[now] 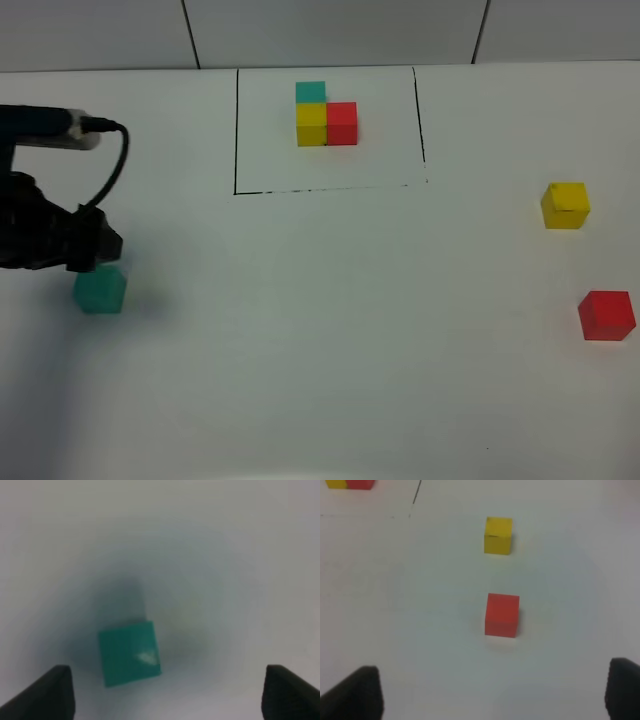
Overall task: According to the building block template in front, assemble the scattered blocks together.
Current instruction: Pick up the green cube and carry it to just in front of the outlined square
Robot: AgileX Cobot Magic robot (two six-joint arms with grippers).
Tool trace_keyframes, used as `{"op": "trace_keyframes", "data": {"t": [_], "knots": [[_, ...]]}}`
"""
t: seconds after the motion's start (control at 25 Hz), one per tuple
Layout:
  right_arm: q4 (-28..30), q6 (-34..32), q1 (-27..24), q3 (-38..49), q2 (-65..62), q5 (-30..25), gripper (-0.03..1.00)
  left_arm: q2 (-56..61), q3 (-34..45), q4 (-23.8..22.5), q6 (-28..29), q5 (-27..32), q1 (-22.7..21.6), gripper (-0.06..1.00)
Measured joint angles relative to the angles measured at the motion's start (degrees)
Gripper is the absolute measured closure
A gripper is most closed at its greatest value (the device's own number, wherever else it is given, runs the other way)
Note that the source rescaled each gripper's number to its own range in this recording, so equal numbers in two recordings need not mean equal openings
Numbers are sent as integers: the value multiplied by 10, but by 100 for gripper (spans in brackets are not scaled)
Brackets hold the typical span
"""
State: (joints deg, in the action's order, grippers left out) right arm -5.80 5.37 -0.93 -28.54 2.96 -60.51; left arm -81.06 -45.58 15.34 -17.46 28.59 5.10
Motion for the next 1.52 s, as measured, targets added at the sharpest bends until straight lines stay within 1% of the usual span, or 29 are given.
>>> {"op": "trace_keyframes", "data": {"t": [0.16,0.32,0.68,0.72,0.8,1.0,1.08,1.32,1.52], "knots": [[0,-1,0,0,0,0,8,-45,-10,0,13,-7,7,12],[0,-1,0,0,0,0,9,-58,-11,0,29,-20,7,12],[-11,-1,0,0,0,0,11,-95,-12,-4,72,-21,7,12],[-12,0,0,0,0,0,11,-99,-12,-10,81,-21,7,12],[-11,0,0,0,0,0,11,-104,-12,-38,104,-20,7,12],[-12,0,0,0,0,0,11,-110,-12,-136,199,-15,7,12],[-12,0,0,0,0,0,11,-110,-12,-153,217,-15,7,12],[-13,-1,0,0,0,0,11,-128,-25,-157,225,-22,7,12],[-13,-1,0,0,0,0,11,-164,-34,-145,218,-26,7,12]]}}
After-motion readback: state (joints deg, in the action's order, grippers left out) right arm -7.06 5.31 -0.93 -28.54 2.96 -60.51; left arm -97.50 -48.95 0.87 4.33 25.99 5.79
